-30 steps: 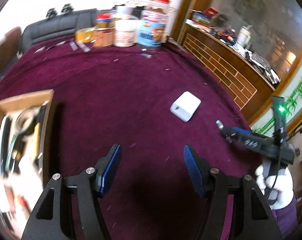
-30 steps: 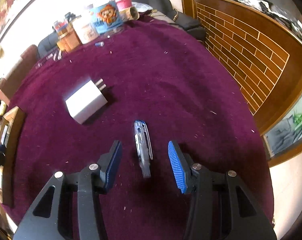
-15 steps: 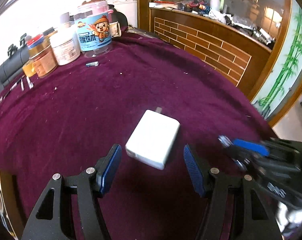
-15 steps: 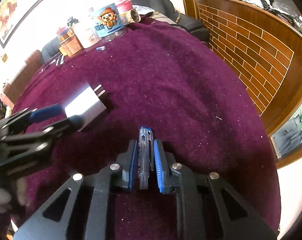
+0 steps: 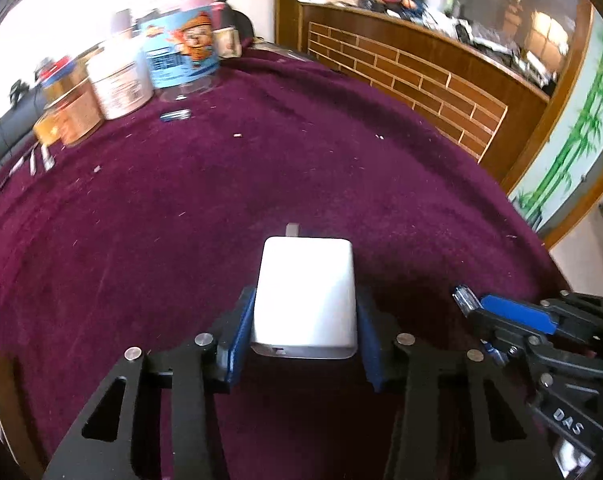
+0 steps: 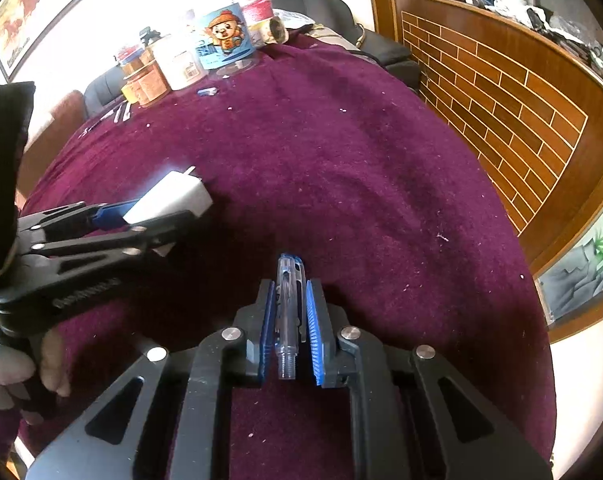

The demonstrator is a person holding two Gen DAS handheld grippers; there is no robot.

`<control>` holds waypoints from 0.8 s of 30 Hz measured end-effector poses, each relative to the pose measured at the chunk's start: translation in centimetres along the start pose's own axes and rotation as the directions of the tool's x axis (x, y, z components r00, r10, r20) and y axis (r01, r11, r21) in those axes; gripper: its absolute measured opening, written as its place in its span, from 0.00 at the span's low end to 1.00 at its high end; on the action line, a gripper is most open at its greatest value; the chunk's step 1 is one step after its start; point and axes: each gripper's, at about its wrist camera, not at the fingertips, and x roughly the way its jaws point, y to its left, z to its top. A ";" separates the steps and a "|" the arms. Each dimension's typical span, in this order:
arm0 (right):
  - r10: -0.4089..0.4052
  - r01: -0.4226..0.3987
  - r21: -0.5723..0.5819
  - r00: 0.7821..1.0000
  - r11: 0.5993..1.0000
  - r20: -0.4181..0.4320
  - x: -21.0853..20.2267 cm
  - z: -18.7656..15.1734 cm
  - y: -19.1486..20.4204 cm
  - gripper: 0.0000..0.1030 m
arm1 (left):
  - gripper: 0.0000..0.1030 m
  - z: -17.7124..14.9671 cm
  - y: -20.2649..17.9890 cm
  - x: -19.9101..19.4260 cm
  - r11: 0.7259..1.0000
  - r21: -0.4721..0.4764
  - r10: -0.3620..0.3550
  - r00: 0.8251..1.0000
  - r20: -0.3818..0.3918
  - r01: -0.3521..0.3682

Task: Organize rigid objects
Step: 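Grasp the white square charger with the left tool while the right tool grasps the clear pen, then carry the charger and clear pen into the box and open both tools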

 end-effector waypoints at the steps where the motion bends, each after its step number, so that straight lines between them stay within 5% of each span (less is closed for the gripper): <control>1: 0.002 -0.002 -0.005 1.000 1.000 0.004 -0.2 -0.1 0.3 0.13 | 0.38 -0.4 0.7 -0.8 0.999 -0.029 -0.013 1.000 0.009 0.013; 13: 0.139 -0.135 -0.098 0.990 0.986 0.036 -3.9 -0.1 8.4 0.13 | 0.39 -8.0 9.2 -13.3 0.958 -0.267 -0.046 0.976 0.211 0.103; 17: 0.189 -0.183 -0.172 0.982 0.968 0.017 -4.4 -0.3 13.3 0.13 | 0.39 -10.8 14.2 -16.8 0.939 -0.341 0.049 0.971 0.235 0.035; 24: 0.317 -0.324 -0.280 0.946 0.904 -0.072 -4.0 -2.1 22.9 0.13 | 0.39 -14.8 22.8 -17.7 0.876 -0.469 0.211 0.964 0.160 -0.114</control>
